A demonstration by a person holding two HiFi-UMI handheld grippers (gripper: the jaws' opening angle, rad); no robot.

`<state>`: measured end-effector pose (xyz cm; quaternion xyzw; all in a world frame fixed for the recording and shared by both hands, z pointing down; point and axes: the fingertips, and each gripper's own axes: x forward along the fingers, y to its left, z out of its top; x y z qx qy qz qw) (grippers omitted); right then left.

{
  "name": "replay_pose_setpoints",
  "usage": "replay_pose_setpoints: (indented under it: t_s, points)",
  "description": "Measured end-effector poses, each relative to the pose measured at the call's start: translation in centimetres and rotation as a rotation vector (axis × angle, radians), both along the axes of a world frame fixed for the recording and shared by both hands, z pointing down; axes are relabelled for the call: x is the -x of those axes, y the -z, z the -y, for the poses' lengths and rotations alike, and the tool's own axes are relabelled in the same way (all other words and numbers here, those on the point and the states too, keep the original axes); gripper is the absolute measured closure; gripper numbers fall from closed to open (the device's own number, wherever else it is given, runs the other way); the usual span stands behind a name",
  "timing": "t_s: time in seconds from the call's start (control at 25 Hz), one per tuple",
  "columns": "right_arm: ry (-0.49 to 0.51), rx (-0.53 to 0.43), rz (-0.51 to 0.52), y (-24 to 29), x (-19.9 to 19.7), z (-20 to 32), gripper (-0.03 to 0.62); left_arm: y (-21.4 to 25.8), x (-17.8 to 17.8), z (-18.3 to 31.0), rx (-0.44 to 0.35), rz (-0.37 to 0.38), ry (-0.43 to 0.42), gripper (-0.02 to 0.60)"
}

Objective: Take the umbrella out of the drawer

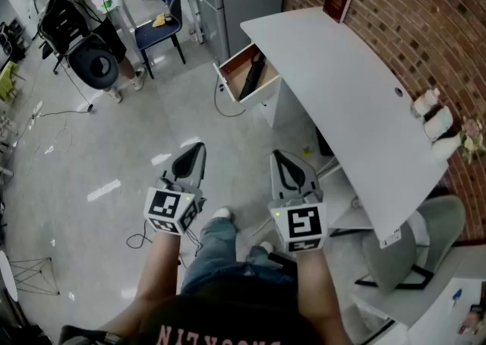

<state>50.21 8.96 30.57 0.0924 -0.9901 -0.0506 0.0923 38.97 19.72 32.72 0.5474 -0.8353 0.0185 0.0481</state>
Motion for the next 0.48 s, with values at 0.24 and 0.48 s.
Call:
replay_pose_setpoints:
  t_s: [0.24,0.48]
  points:
    - [0.017,-0.042,-0.009,0.2,-3.3,1.3,0.602,0.9,-3.5,0.8,-0.018,0.033,0.06,0.583]
    - [0.016,-0.036,-0.027,-0.2,-2.4,1.6,0.602,1.7,-1.9,0.5,-0.029,0.04,0.079,0.583]
